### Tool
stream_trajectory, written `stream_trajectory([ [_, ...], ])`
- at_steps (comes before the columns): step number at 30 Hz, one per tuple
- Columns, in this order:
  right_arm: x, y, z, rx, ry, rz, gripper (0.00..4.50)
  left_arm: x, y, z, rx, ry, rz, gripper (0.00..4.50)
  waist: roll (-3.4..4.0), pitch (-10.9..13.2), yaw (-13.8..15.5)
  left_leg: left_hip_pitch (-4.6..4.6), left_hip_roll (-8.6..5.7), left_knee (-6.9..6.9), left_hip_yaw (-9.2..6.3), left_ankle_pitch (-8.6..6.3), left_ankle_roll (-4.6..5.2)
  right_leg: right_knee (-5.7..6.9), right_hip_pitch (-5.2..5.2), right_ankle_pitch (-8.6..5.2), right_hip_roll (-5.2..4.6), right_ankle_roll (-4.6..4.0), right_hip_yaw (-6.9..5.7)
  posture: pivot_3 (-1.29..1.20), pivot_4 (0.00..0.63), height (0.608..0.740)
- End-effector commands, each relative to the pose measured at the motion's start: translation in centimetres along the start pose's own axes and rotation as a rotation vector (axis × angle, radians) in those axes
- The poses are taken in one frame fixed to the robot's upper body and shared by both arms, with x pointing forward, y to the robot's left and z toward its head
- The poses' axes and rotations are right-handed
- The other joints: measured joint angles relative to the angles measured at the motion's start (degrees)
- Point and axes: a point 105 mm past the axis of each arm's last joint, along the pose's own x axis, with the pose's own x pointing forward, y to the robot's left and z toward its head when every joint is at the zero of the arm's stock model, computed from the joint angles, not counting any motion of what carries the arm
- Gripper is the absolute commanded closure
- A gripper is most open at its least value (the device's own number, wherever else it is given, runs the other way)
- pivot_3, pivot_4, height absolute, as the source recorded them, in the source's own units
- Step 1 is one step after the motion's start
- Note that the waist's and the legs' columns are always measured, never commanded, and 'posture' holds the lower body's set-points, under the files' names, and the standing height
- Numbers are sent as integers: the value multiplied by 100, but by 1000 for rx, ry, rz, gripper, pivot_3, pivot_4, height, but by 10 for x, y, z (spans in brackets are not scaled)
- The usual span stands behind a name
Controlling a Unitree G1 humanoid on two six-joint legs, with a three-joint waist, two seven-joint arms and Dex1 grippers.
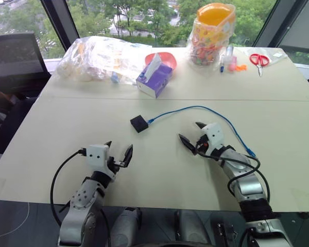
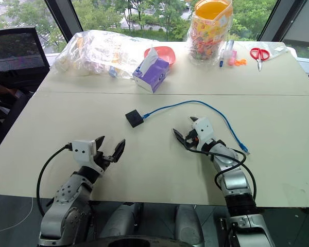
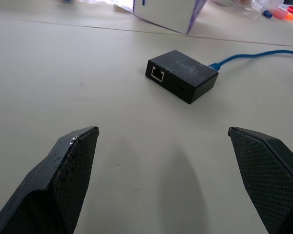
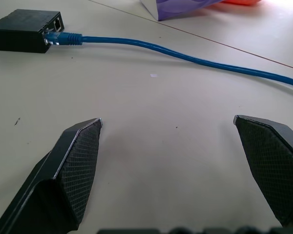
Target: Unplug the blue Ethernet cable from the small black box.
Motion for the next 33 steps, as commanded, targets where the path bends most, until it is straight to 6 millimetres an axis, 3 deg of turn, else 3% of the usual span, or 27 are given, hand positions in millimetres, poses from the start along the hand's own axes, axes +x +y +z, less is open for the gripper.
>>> stream_trajectory([
  [1, -2, 1, -3, 14, 14, 4, 0, 3, 0, 10, 16, -48, -14, 70, 0, 0, 0, 0, 0, 0, 0, 0, 0, 0, 1, 0, 0, 0, 0, 0, 150, 740],
  [14, 3, -18, 6, 4, -7, -49, 0, 15, 1, 23, 20, -69, -121, 70, 0, 0, -6, 0, 0, 5, 1, 0, 0, 1, 1, 2, 0, -2, 0, 0, 150, 740],
  [20, 5, -27, 21, -37, -15, 1, 0, 13, -13, 24, 26, 6, -320, 70, 4, 3, -17, 0, 0, 3, 1, 1, 1, 2, -1, 10, 1, 13, 0, 0, 150, 740],
  [25, 8, -28, 49, -134, 3, 187, 0, 15, 4, 32, 36, 12, -326, 70, 12, 18, -25, -1, 0, 4, 1, 1, 1, 5, -3, 11, 2, 13, -1, 0, 150, 740],
  [29, 21, -30, 80, -341, 35, 349, 0, 11, 6, 37, 34, 20, -366, 70, 16, 41, -56, 0, 1, 4, 4, 1, 1, 5, -4, 11, 2, 14, 0, 0, 150, 740],
  [33, 40, -17, 116, -483, 4, 527, 0, 9, 14, 41, 63, 32, -384, 70, 14, 44, -51, -1, 3, -1, 3, 1, 1, 7, -9, 12, 4, 17, 0, 0, 150, 740],
])
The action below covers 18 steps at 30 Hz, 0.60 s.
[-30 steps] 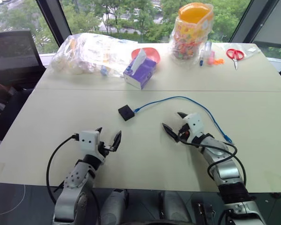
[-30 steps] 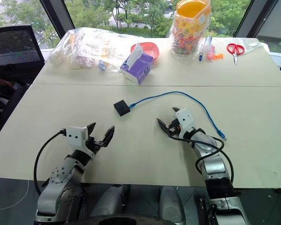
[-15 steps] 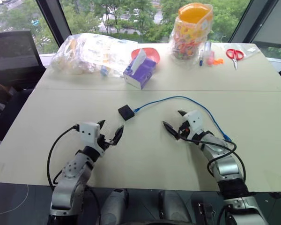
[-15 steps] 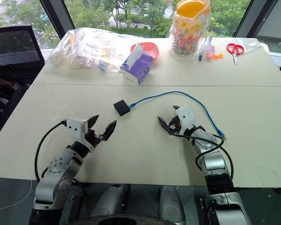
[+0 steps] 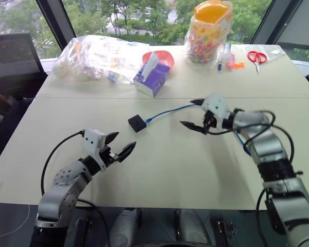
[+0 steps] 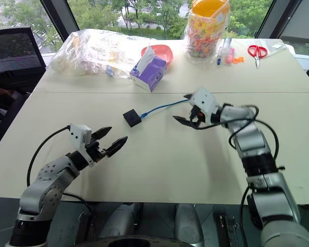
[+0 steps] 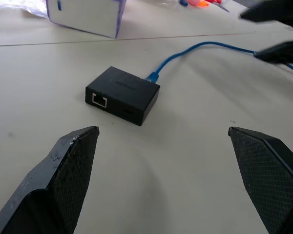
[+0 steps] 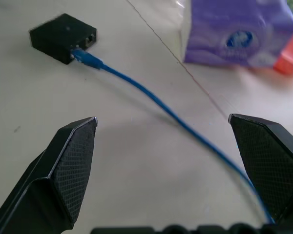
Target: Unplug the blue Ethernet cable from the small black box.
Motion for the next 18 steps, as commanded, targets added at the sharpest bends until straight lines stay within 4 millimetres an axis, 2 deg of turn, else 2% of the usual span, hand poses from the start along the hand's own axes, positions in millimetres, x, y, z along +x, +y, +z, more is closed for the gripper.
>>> stream_trajectory([
  [1, 20, -5, 35, -171, -36, 148, 0, -3, 12, 19, 41, -45, 25, 70, 0, 2, -2, 0, 0, -3, -1, 0, 0, -1, -1, 0, 0, 1, 0, 0, 150, 740],
  [3, 36, -7, 53, -302, -24, 247, 0, -1, 21, 29, 55, -66, 57, 70, 7, 20, -12, 0, 0, 0, 2, 1, -2, 3, -4, 2, 0, 1, 1, 0, 150, 740],
  [8, 65, -2, 73, -477, 15, 399, 0, -2, 30, 35, 94, -69, 93, 70, 4, 20, -15, -3, 1, -6, -3, 7, -12, 5, -9, 14, 4, 18, 1, 0, 150, 740],
  [13, 86, 7, 73, -577, 139, 538, 0, -12, 33, 33, 93, -79, 148, 70, 3, 22, -28, -6, 0, -32, -1, 17, -29, 10, -30, 16, 4, 18, 9, 0, 150, 740],
  [18, 105, 15, 85, -609, 231, 596, 0, -19, 33, 35, 97, -104, 206, 70, 3, 22, -128, -5, 1, -71, -8, 34, -57, 27, -55, 16, 5, 15, 11, 0, 150, 740],
])
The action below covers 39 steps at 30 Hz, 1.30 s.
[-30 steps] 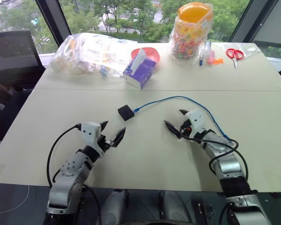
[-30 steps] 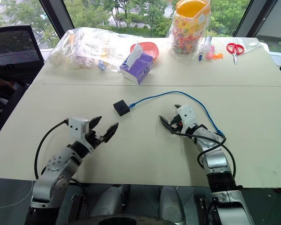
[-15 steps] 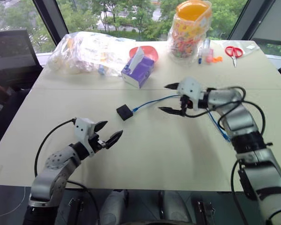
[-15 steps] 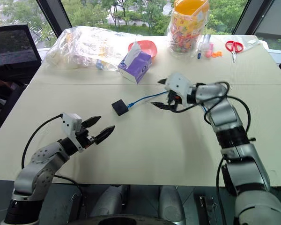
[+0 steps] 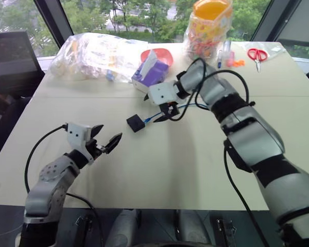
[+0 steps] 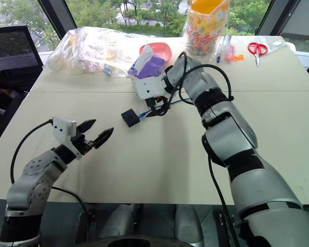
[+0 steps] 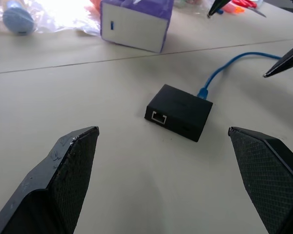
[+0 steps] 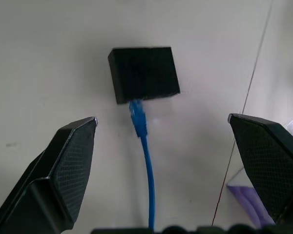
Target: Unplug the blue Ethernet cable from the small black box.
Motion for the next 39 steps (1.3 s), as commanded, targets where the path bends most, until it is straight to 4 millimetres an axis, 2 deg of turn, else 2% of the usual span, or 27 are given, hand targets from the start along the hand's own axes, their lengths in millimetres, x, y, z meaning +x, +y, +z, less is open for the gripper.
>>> stream_trajectory([
  [1, 5, -11, 17, -52, 51, 32, 0, -4, 1, 19, 46, -81, 44, 70, 0, 0, -34, 0, 1, -2, -1, 1, -2, 3, -3, 0, 2, 0, 0, 0, 150, 740],
  [5, 22, -15, 15, -104, 201, 26, 0, -8, -1, 18, 48, -78, 69, 70, 0, 0, -58, 6, 3, -2, -1, 3, -5, 16, -7, 1, 8, -3, 8, 0, 150, 740],
  [13, 43, -15, 16, -160, 317, 24, 0, -15, -3, 14, 47, -86, 124, 70, 0, 0, -47, 5, 3, -1, 7, 7, -13, 52, -31, 0, 13, -5, 31, 0, 150, 740],
  [26, 60, -3, 9, -59, 397, 57, 0, -24, -2, 16, 61, -107, 197, 70, 0, -1, -58, 6, 5, -1, 9, 15, -23, 63, -40, 0, 22, -7, 44, 0, 150, 740],
  [29, 65, 0, 8, -60, 422, 65, 841, -28, -1, 15, 61, -112, 227, 0, -1, -1, -67, 11, 8, -1, 10, 15, -23, 64, -37, 2, 25, -9, 46, 0, 150, 740],
  [32, 68, 3, 4, -77, 458, 69, 2258, -31, -2, 14, 61, -116, 249, 0, -1, -1, -78, 13, 14, 0, 10, 19, -29, 65, -37, 7, 34, -17, 48, 0, 150, 740],
  [36, 74, 8, 1, -104, 494, 80, 4382, -38, 0, 13, 66, -123, 292, 0, -1, -1, -94, 14, 27, 1, 8, 22, -34, 66, -38, 13, 52, -27, 52, 0, 150, 740],
  [39, 81, 11, 6, -101, 474, 91, 4453, -42, 1, 13, 72, -120, 309, 0, -1, -2, -111, 17, 34, 1, 9, 23, -35, 67, -37, 14, 59, -30, 53, 0, 150, 740],
])
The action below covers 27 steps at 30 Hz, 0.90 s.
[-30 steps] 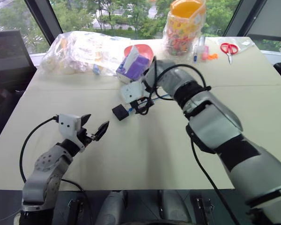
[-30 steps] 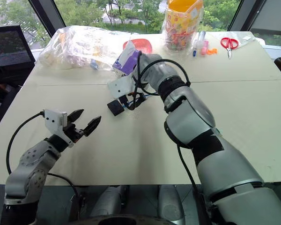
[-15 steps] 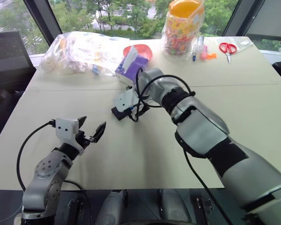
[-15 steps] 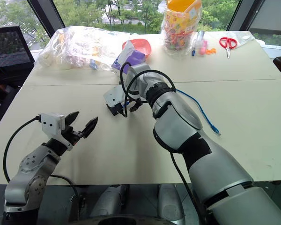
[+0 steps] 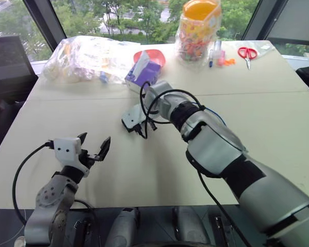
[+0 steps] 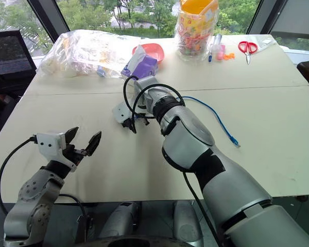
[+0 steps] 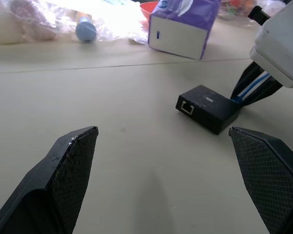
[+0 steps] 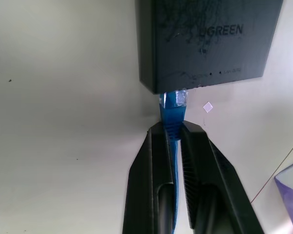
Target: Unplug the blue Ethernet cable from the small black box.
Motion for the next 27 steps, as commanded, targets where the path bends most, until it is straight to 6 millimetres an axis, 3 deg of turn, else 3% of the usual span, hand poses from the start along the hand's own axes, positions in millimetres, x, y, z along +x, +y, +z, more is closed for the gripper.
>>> stream_trajectory([
  [1, 5, 4, 8, -10, -8, 14, 4453, -4, 2, 15, 44, -58, 22, 0, 0, 0, -17, 1, 2, 0, 0, 0, 0, 0, 0, 1, 2, -2, 0, 0, 150, 740],
  [6, 1, 3, 6, -24, -24, 26, 4453, -3, 4, 16, 44, -60, 25, 0, 0, -1, -55, 3, 6, 1, 0, 2, -2, 2, 1, 3, 6, -5, 0, 0, 150, 740],
  [14, -30, -16, 0, 4, -198, -63, 4453, 16, 5, 27, 51, -93, -33, 0, 0, -1, -60, -1, 6, 2, 0, 3, -4, 2, -2, 4, 7, -5, 1, 0, 150, 740],
  [16, -39, -24, 0, -3, -263, -134, 4453, 23, 4, 32, 54, -109, -53, 0, 0, -1, -69, -1, 7, 2, 0, 4, -5, 2, 0, 4, 8, -4, 1, 0, 150, 740],
  [20, -45, -29, -17, -41, -324, -336, 4453, 45, -3, 54, 1, -179, -108, 0, -4, -3, -63, -2, 7, 3, 0, 7, -9, 3, 0, 4, 8, -3, 1, 0, 150, 740],
  [23, -45, -30, -30, -161, -279, -542, 4453, 55, -9, 67, -64, -211, -146, 0, -7, -4, -64, -1, 7, 6, 0, 8, -11, 2, 4, 5, 7, -3, 1, 0, 150, 740],
  [27, -46, -21, -44, -181, -265, -794, 4453, 64, -23, 81, -160, -235, -236, 0, -8, -5, -61, -3, 7, 8, 4, 10, -13, 3, 0, 5, 7, -2, 7, 0, 150, 740],
])
